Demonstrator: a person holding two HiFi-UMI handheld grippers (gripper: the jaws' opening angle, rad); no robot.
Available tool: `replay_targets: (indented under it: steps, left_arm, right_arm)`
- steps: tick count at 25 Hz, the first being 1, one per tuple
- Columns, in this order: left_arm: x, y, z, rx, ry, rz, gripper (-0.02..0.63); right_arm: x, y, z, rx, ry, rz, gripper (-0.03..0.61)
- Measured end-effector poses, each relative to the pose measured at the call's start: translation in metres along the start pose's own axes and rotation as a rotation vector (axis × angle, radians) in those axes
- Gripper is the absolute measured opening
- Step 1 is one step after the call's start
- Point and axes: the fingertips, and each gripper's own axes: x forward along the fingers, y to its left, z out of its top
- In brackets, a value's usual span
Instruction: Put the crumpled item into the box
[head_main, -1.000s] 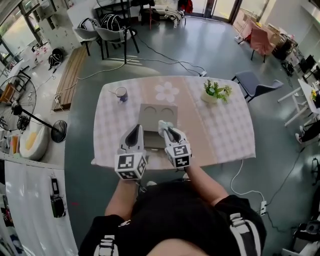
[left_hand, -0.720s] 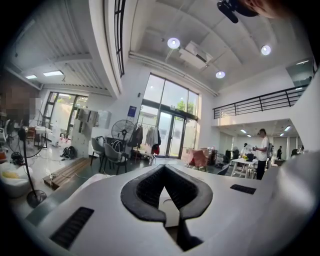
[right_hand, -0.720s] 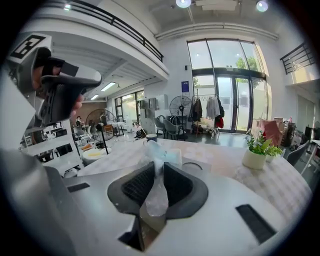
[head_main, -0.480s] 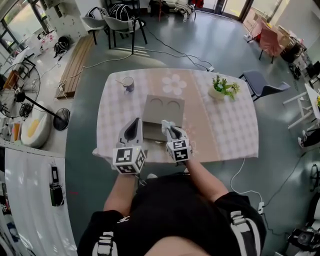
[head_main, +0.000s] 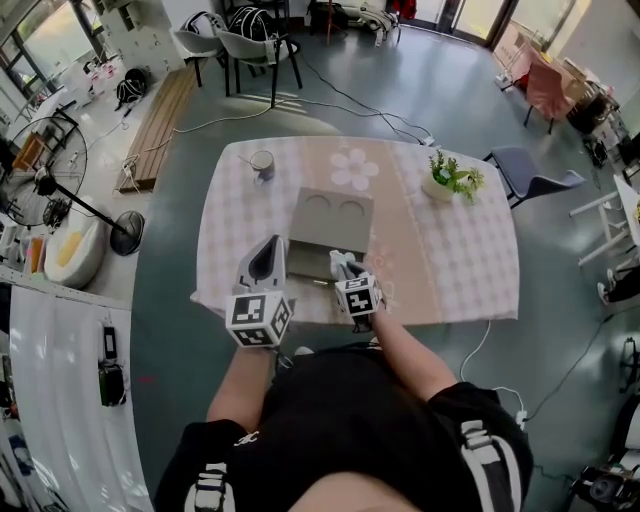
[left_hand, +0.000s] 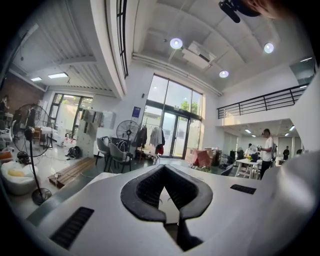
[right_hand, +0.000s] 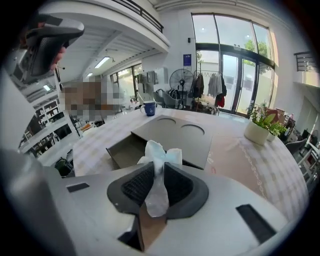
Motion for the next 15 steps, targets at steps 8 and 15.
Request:
replay_targets:
  steps: [8, 15]
  left_arm:
    - [-0.001, -0.003, 0.005, -0.001, -0.009, 0.011, 0.000]
    - [0.001, -0.009, 0.008, 0.001, -0.014, 0.014, 0.000]
  right_arm:
    - [0.016, -0.010, -0.012, -0.035, 0.116, -0.039, 0.066]
    - [0.022, 0.001, -0.017, 0.001, 0.119, 0.047, 0.126]
